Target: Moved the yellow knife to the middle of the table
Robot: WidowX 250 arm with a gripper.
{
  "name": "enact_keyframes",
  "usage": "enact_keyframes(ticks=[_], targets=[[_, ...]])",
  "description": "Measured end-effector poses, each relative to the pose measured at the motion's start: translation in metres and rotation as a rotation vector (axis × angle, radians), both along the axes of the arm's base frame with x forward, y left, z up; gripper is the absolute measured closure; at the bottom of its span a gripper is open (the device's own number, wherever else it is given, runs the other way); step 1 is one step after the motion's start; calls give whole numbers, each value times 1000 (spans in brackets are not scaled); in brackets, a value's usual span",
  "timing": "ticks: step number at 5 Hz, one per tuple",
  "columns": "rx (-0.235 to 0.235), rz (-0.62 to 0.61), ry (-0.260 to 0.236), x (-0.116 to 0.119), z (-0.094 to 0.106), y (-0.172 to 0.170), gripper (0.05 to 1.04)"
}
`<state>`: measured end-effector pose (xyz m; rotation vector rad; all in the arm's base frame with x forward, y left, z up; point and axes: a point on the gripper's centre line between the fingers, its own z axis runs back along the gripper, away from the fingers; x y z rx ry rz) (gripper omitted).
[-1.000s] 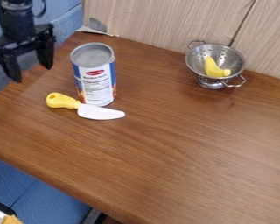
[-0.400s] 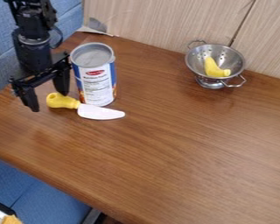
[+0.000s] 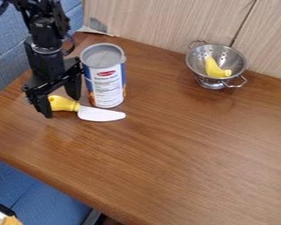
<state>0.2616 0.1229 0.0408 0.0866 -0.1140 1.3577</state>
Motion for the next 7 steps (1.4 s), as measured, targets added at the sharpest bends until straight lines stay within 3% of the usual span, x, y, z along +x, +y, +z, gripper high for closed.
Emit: enact_keyframes(ticks=[1, 3, 4, 6, 7], targets=[[11, 3, -8, 5, -2, -4, 131], [50, 14, -27, 11, -6, -4, 694], [72, 13, -32, 13, -7, -2, 765], [78, -30, -34, 5, 0, 16, 765], [102, -74, -100, 0, 24, 29, 765]])
